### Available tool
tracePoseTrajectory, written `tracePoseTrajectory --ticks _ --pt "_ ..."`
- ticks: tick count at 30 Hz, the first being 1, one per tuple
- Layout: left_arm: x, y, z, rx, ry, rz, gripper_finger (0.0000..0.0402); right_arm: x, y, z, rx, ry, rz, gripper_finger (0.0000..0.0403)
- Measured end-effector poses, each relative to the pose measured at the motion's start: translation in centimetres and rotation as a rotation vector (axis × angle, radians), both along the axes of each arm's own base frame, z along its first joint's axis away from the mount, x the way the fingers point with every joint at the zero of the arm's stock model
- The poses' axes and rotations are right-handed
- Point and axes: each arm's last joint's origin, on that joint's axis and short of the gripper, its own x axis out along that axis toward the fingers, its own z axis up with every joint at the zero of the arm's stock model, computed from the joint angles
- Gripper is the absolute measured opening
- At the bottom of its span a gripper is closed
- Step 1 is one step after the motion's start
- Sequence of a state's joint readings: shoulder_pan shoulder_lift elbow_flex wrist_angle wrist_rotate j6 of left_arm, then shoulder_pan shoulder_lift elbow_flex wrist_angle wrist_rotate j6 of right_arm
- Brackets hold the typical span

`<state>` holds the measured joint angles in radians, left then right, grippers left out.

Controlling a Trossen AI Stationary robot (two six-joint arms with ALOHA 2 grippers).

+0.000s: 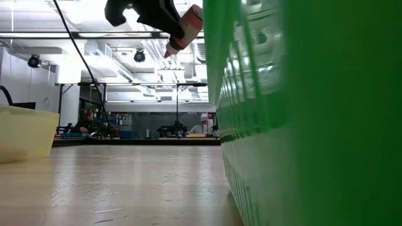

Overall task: Pick & Place Food Item
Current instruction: Put the pink food coloring bottle into the transparent bin

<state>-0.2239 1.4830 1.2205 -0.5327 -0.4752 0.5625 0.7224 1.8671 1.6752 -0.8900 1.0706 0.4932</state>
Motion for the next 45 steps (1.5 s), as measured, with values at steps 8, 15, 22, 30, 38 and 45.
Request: tracePoseTrajectory --ticks 8,15,22,30,38,45 --pt "-0.7 -2.8 0.0 -0.023 -0.007 -0.071 0.0056 0.9 -0.8 -0.6 -0.029 0.011 -0.004 0.0275" --pt "-1.2 -4.8 -0.1 -0.060 -0.019 -0.108 0.0056 2.4 -1.5 -1.9 -0.050 -0.011 0.019 0.0274" --pt "-1.3 -5.6 -0.3 -0.072 -0.019 -0.123 0.0056 3.2 -1.6 -1.7 -0.067 -0.040 0.043 0.0271" --pt "-1.1 -5.7 -0.2 -0.078 -0.037 -0.124 0.0056 4.5 -2.6 -2.1 -0.015 -0.046 0.092 0.0272" --pt "-1.1 -5.7 -0.6 -0.077 -0.039 -0.122 0.0056 5.1 -3.2 -1.9 -0.047 -0.047 0.095 0.0265" --pt "-1.3 -5.7 -1.9 -0.078 -0.029 -0.134 0.0056 5.6 -4.1 -1.9 -0.064 -0.034 0.080 0.0263"
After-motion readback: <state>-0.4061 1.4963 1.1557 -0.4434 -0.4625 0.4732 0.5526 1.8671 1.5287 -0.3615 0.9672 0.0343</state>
